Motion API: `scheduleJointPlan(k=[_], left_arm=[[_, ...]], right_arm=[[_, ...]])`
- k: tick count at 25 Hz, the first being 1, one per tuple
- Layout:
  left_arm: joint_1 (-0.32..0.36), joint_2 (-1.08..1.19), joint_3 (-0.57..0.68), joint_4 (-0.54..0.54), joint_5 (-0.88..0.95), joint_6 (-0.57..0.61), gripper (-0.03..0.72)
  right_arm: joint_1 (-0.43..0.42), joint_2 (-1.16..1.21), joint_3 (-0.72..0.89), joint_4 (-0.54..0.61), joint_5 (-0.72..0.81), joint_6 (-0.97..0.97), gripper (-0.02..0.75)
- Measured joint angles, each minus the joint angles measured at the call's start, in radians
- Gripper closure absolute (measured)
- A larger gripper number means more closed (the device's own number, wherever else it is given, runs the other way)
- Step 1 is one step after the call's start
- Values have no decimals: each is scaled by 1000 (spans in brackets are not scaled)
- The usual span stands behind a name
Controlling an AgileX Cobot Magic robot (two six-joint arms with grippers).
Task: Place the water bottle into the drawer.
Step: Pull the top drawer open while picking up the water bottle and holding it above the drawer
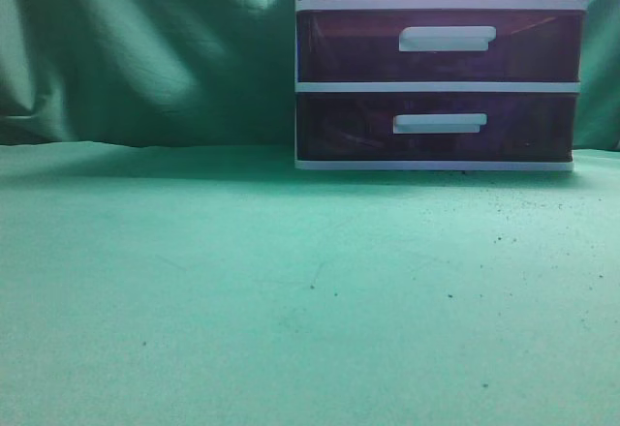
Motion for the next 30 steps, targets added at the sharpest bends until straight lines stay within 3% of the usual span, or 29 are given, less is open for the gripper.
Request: scheduleJointPlan(k=[5,11,14,16,19,22,23,24,26,29,30], left_arm=[[-159,-2,-107,-44,66,0,414],[-278,-2,-128,-49,79,0,414],[-295,-2,-128,-49,79,0,414],[-297,-2,-128,-49,81,0,414],[-297,-2,-128,-49,81,0,414],[-297,-2,-128,-49,81,0,414],[-297,-2,-128,-49,81,0,414],[-297,-2,-128,-49,81,0,414],[-297,-2,-128,-49,81,0,414],[-297,-2,-128,-49,81,0,414],[-297,-2,-128,-49,81,0,414]], right_arm=[[0,290,-256,2,206,11,738],[0,675,-536,3,346,-51,738],[15,854,-669,3,365,-267,738],[60,966,-757,-12,354,-526,738],[124,1109,-853,-59,277,-909,738],[151,1241,-886,-76,77,-1118,738],[153,1282,-888,-78,-14,-1157,689],[154,1320,-888,-78,-90,-1192,689],[154,1382,-891,-84,-256,-1252,573],[157,1456,-922,-137,-334,-1291,446],[157,1479,-933,-157,-342,-1294,447]])
